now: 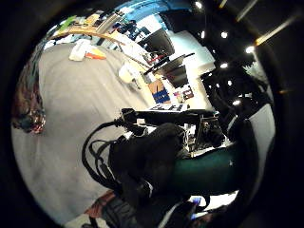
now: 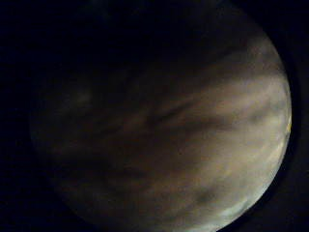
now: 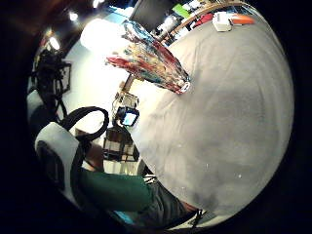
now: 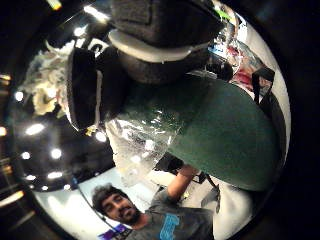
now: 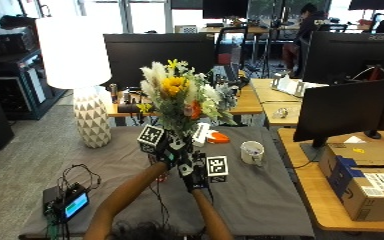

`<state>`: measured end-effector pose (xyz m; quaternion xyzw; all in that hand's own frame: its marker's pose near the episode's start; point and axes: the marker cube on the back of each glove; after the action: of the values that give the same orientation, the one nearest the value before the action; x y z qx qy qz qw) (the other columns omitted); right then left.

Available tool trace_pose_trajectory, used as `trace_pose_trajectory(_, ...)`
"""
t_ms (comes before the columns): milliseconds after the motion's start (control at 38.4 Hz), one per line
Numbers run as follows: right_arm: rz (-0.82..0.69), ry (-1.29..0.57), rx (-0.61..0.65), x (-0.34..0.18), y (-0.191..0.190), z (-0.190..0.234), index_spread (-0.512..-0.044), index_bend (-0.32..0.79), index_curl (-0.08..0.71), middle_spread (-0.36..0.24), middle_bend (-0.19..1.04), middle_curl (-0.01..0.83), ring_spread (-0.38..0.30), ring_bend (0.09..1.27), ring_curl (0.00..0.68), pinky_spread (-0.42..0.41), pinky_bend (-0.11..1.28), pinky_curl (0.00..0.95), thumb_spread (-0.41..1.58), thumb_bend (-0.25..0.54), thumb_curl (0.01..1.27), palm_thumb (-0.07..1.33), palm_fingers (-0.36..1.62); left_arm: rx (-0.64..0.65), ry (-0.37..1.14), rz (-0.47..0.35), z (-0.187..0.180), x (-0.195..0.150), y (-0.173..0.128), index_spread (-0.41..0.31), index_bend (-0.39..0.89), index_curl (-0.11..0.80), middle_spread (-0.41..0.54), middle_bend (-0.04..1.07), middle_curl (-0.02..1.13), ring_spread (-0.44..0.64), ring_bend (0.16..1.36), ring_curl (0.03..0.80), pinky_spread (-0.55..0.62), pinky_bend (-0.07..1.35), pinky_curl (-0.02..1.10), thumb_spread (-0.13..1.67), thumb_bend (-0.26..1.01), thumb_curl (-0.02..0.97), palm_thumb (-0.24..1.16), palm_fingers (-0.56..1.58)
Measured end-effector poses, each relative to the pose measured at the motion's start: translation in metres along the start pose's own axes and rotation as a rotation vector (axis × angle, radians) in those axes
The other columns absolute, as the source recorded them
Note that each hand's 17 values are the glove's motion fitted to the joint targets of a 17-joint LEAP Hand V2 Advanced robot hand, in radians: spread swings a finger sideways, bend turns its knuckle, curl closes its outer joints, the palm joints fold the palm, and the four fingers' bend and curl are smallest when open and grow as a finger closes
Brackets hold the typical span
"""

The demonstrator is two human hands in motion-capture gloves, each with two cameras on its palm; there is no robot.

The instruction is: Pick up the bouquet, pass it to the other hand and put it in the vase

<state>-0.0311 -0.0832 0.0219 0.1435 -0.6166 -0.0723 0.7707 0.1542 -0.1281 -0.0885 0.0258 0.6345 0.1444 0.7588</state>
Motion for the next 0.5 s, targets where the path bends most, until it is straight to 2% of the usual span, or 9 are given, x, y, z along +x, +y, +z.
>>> trace_pose_trajectory(183, -0.019, 0.000, -0.039, -0.002, -0.001, -0.004, -0.230, 0.25, 0.599, -0.162, 0.72, 0.636, -0.195, 0.96, 0.559, -0.282, 0.72, 0.477, 0.75, -0.023, 0.68, 0.96, 1.35, -0.007, 0.009, -0.001, -0.003, 0.005, -0.004, -0.326, 0.31, 0.438, -0.357, 0.64, 0.58, -0.35, 0.76, 0.457, -0.37, 0.49, 0.47, 1.08, -0.03, 0.343, 0.56, 1.47)
trace_pose_trajectory(261, -0.032, 0.030, -0.108, -0.009, 0.004, -0.016, -0.232, 0.24, 0.599, -0.160, 0.70, 0.630, -0.195, 0.95, 0.552, -0.280, 0.71, 0.471, 0.75, -0.025, 0.68, 0.96, 1.33, -0.011, 0.039, -0.001, -0.008, 0.019, -0.011, -0.337, 0.33, 0.458, -0.364, 0.66, 0.59, -0.36, 0.78, 0.469, -0.38, 0.52, 0.48, 1.09, -0.03, 0.334, 0.54, 1.44)
trace_pose_trajectory(339, -0.023, 0.108, -0.151, -0.010, 0.010, -0.035, -0.237, 0.17, 0.579, -0.151, 0.64, 0.606, -0.191, 0.90, 0.532, -0.263, 0.73, 0.473, 0.74, -0.028, 0.68, 0.96, 1.21, -0.006, 0.037, 0.001, -0.016, 0.039, -0.016, -0.344, 0.35, 0.476, -0.372, 0.69, 0.60, -0.36, 0.80, 0.480, -0.39, 0.53, 0.49, 1.11, -0.03, 0.326, 0.53, 1.41)
trace_pose_trajectory(391, -0.019, 0.158, -0.156, -0.009, 0.013, -0.047, -0.239, 0.15, 0.567, -0.146, 0.59, 0.588, -0.184, 0.84, 0.517, -0.233, 0.73, 0.469, 0.73, -0.026, 0.68, 0.97, 1.11, 0.002, 0.027, 0.012, -0.023, 0.050, -0.019, -0.348, 0.36, 0.489, -0.373, 0.70, 0.61, -0.37, 0.82, 0.486, -0.39, 0.53, 0.49, 1.11, -0.02, 0.321, 0.53, 1.39)
trace_pose_trajectory(495, -0.034, 0.283, -0.109, 0.002, 0.015, -0.082, -0.245, 0.13, 0.542, -0.129, 0.53, 0.562, -0.149, 0.76, 0.498, -0.119, 0.62, 0.458, 0.78, -0.031, 0.66, 0.95, 0.92, 0.035, 0.005, 0.072, -0.043, 0.075, -0.027, -0.350, 0.38, 0.508, -0.376, 0.72, 0.62, -0.37, 0.83, 0.493, -0.39, 0.53, 0.49, 1.11, -0.02, 0.314, 0.53, 1.37)
